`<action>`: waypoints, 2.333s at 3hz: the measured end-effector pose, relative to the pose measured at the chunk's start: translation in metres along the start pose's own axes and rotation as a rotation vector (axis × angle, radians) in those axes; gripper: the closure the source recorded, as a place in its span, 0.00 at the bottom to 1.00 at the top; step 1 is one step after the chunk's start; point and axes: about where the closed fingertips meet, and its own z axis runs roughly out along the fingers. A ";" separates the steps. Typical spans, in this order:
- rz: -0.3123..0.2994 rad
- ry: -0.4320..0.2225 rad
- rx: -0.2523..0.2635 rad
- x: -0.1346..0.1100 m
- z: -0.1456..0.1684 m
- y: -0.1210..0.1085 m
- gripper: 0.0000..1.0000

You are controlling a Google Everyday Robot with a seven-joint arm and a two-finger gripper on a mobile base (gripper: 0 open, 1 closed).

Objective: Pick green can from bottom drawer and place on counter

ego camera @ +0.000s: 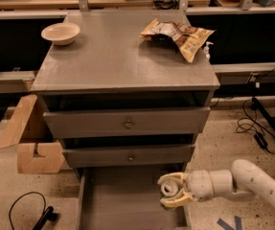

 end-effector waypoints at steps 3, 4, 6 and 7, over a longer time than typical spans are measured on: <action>-0.077 0.005 0.116 -0.173 -0.063 -0.057 1.00; -0.054 -0.030 0.103 -0.202 -0.067 -0.057 1.00; 0.007 -0.144 0.185 -0.351 -0.096 -0.110 1.00; 0.007 -0.163 0.279 -0.425 -0.067 -0.176 1.00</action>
Offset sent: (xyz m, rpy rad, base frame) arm 0.0993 -0.0436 0.2302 -0.0491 -0.1585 -0.1658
